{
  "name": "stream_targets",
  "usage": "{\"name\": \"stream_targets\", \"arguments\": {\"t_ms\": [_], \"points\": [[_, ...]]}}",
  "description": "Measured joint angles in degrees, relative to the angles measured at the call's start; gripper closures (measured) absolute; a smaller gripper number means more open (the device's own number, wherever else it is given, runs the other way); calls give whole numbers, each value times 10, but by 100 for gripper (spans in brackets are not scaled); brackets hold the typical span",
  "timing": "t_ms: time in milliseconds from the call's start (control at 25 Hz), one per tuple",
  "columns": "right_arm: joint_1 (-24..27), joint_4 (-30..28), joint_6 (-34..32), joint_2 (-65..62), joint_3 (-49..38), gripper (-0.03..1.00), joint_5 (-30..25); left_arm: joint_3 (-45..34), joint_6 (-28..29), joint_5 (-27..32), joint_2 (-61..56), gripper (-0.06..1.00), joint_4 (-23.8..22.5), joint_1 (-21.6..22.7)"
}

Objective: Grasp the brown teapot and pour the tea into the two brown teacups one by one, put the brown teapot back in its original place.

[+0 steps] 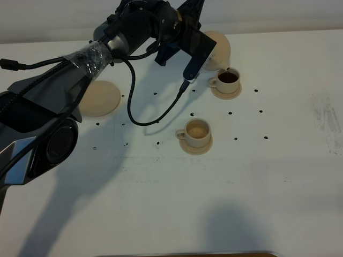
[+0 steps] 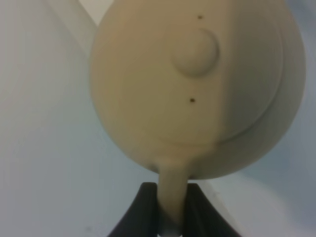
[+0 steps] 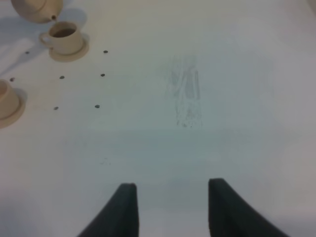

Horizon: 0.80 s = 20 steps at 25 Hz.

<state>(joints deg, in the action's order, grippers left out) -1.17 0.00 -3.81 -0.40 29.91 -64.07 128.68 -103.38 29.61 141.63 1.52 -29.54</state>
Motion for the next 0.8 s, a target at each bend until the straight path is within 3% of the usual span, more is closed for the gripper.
{"name": "stream_targets", "arguments": {"t_ms": [160, 480, 800], "points": [[0, 0, 0, 0, 0, 62, 0, 0, 74, 14, 0, 86, 0, 5], [0, 0, 0, 0, 0, 62, 0, 0, 284, 61, -29, 86, 0, 22], [0, 0, 0, 0, 0, 62, 0, 0, 483, 199, -47, 86, -11, 37]]}}
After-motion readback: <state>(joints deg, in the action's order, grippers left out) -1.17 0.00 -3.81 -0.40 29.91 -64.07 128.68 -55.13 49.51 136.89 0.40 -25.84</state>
